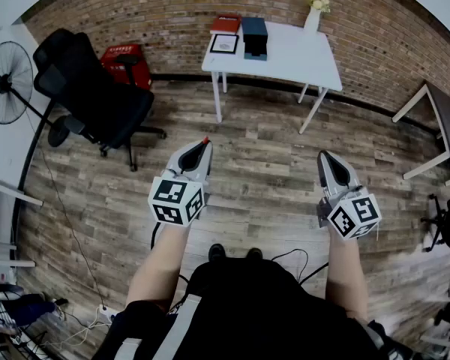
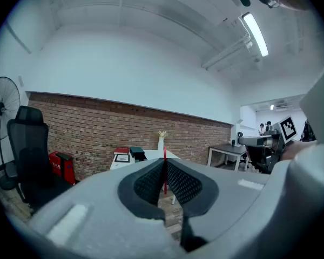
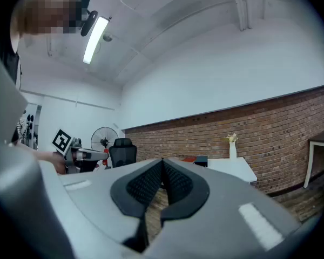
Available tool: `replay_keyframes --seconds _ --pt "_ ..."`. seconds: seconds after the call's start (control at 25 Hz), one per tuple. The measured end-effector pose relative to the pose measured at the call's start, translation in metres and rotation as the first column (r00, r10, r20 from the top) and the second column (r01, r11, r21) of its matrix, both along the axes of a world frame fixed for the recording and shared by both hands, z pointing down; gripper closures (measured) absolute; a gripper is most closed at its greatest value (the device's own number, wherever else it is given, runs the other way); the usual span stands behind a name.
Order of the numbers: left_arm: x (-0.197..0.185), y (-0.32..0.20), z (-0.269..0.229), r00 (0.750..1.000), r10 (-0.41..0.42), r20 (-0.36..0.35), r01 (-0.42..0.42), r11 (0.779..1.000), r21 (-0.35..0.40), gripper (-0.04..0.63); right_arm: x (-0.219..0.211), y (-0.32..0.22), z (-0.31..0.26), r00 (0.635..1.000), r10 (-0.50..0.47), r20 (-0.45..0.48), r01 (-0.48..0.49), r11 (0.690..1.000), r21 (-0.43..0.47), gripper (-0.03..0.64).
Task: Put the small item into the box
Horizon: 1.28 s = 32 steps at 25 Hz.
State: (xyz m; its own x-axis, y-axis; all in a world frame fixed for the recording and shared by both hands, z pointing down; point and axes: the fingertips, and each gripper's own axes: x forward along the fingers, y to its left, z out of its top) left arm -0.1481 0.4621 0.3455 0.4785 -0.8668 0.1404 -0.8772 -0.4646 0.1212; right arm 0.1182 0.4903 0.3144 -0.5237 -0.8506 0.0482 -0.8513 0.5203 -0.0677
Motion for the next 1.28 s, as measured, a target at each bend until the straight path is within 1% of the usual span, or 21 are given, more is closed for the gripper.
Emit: replay_keyframes --seconds 0.12,0.36,0.44,0.56,0.68,0.84,0.92,1.04,1.16,1.28 --pt "-0.005 0.004 0.003 1.0 -0.002 -0.005 0.002 1.0 0.0 0.58 -0.007 0.003 0.003 1.0 -0.01 0.004 0.01 1.0 -0.002 0.618" --pt "-0.017 0.007 0.005 1.0 0.002 -0.012 -0.002 1.0 -0.005 0.578 -0.02 0.005 0.003 0.999 -0.014 0.05 0.015 1.0 -0.023 0.618" --pt "-0.023 0.007 0.007 1.0 0.004 -0.014 -0.005 1.0 -0.008 0.578 -0.026 0.004 0.004 0.999 -0.011 0.048 0.012 1.0 -0.024 0.618" --pt "-0.034 0.009 0.009 1.0 0.01 -0.017 -0.011 1.0 -0.009 0.578 -0.042 0.005 0.003 0.999 -0.018 0.031 0.018 1.0 -0.019 0.618" --pt "-0.051 0.011 0.009 1.0 0.015 -0.021 -0.015 1.0 -0.003 0.578 -0.063 0.008 0.005 0.999 -0.046 0.027 0.047 0.998 -0.037 0.617" --pt "-0.073 0.015 0.015 1.0 0.022 -0.022 -0.022 1.0 0.0 0.578 -0.088 0.017 0.006 0.996 -0.071 0.056 0.073 0.997 -0.037 0.615" --pt "-0.085 0.017 0.02 0.999 0.019 -0.03 -0.019 1.0 -0.008 0.578 -0.097 0.021 0.008 0.995 -0.067 0.077 0.07 0.997 -0.041 0.615" --pt "-0.097 0.022 0.028 0.999 0.024 -0.045 -0.025 0.999 -0.028 0.578 -0.107 0.029 0.015 0.995 -0.067 0.078 0.071 0.996 -0.062 0.615" --pt "-0.101 0.019 0.033 0.999 0.035 -0.042 -0.037 0.998 -0.042 0.578 -0.111 0.029 0.021 0.994 -0.068 0.087 0.075 0.993 -0.091 0.615" --pt "-0.098 0.006 0.039 0.998 0.04 -0.047 -0.042 0.998 -0.054 0.578 -0.108 0.019 0.025 0.993 -0.056 0.101 0.066 0.993 -0.097 0.615"
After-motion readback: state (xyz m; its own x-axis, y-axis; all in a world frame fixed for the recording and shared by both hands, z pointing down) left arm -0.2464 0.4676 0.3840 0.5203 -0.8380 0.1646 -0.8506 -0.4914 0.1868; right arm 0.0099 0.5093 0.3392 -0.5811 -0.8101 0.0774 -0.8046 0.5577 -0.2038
